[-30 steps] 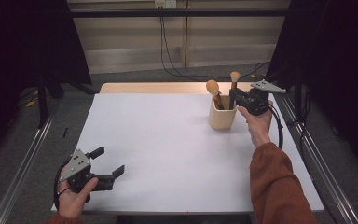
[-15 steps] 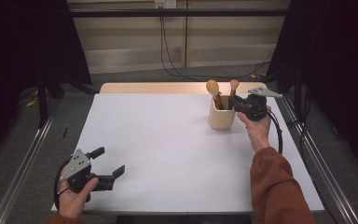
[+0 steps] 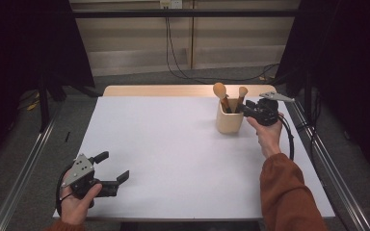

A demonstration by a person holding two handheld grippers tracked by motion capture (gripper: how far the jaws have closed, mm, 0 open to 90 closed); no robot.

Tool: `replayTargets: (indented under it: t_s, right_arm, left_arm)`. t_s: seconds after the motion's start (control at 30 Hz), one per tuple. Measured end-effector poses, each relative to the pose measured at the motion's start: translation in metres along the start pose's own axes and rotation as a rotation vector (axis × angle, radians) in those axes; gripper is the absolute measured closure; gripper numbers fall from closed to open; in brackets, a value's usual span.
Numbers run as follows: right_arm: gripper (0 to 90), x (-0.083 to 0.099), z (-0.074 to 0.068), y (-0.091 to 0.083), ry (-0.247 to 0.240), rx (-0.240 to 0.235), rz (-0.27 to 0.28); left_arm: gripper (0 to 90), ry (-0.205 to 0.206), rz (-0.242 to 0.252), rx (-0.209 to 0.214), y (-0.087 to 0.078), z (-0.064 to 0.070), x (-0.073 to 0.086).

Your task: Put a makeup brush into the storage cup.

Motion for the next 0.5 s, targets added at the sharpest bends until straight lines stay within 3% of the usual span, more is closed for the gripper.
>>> replayTargets:
  t_s: [0.27,0.5]
  right_arm:
    - [30.0,0.0034,0.0003,-0.0045,0.016,-0.029,-0.007]
    - [9.0,0.0025,0.0005,-0.0089,-0.007,-0.051,0.003]
  left_arm:
    - [2.6,-0.004,-0.002,-0.001,0.0034,-0.0012,-0.0011]
    - [2.6,-0.024,-0.003,-0.007,0.0047,-0.0040,-0.0003]
Point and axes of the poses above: each handheld gripper's, and its own axes: y roughly forward along the jaws, x roughly out of its underside, z roughly to its right, the point moved 4 cm from there along y, roughly forward along the jaws, and after that the axes turned 4 degrees about -z, right-handed, at the moved point
